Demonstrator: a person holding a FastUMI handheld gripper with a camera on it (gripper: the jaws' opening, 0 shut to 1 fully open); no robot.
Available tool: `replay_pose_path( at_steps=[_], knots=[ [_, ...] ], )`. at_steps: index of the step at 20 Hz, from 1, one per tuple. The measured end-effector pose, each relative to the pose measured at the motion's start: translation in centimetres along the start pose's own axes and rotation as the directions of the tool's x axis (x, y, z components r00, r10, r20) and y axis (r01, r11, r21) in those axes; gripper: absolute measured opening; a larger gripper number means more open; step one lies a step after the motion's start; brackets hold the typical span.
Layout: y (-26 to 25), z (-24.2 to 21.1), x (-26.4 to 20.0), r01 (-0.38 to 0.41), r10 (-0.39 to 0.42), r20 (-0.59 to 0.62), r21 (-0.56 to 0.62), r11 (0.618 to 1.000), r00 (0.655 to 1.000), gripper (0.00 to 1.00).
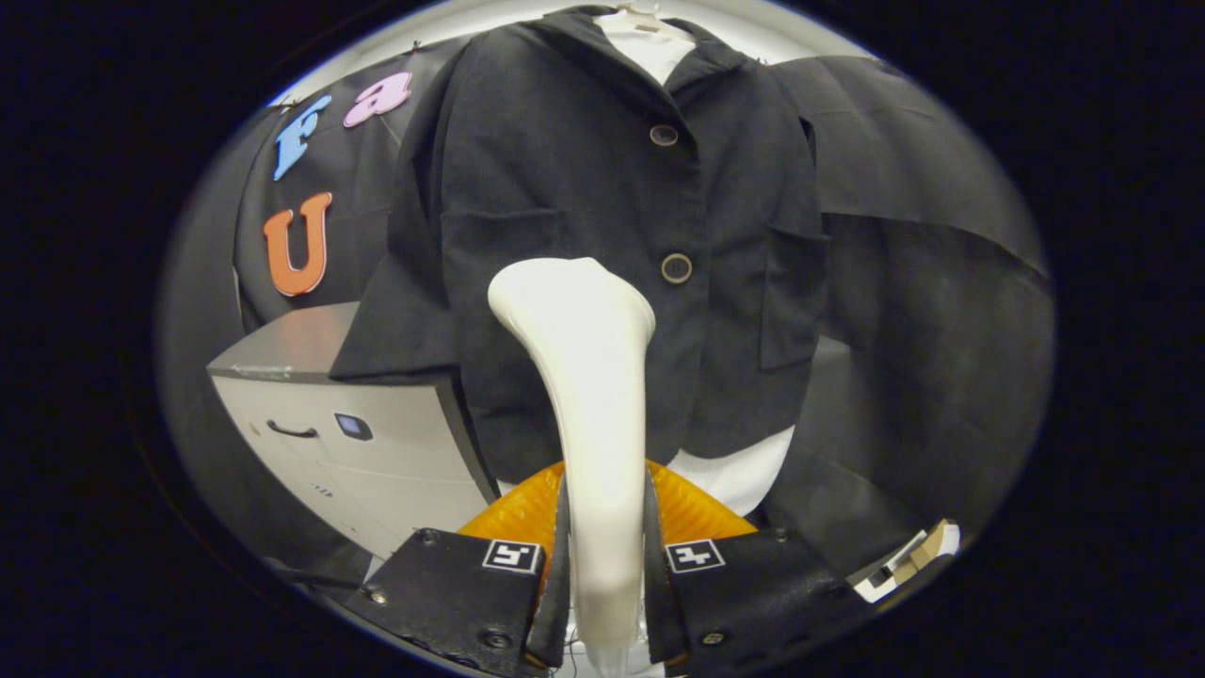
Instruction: Iron the clothes twice with a garment steamer, once on the left side and once on the right side.
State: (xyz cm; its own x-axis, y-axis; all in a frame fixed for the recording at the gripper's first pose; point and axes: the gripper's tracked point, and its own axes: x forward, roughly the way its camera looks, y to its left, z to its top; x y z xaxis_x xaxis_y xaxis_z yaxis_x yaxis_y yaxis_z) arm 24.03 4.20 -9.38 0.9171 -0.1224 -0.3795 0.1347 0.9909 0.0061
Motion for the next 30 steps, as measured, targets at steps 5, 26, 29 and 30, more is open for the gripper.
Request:
replay_pose_path(
  at_steps=[5, 26, 29, 30],
  knots=[
    [0.0, -3.2, 0.8, 0.012, -0.014, -0.050, -0.028, 1.000, 0.999, 0.35],
    [-14.0, 13.6, -10.9, 0.064, -0.095, 0.174, 0.177, 0.982, 0.980, 0.35],
    [-15.6, 20.0, -11.2, 0.060, -0.111, 0.232, 0.213, 0.975, 0.966, 0.35],
    [-15.9, 21.9, -11.2, 0.055, -0.110, 0.247, 0.222, 0.974, 0.963, 0.35]
  ],
)
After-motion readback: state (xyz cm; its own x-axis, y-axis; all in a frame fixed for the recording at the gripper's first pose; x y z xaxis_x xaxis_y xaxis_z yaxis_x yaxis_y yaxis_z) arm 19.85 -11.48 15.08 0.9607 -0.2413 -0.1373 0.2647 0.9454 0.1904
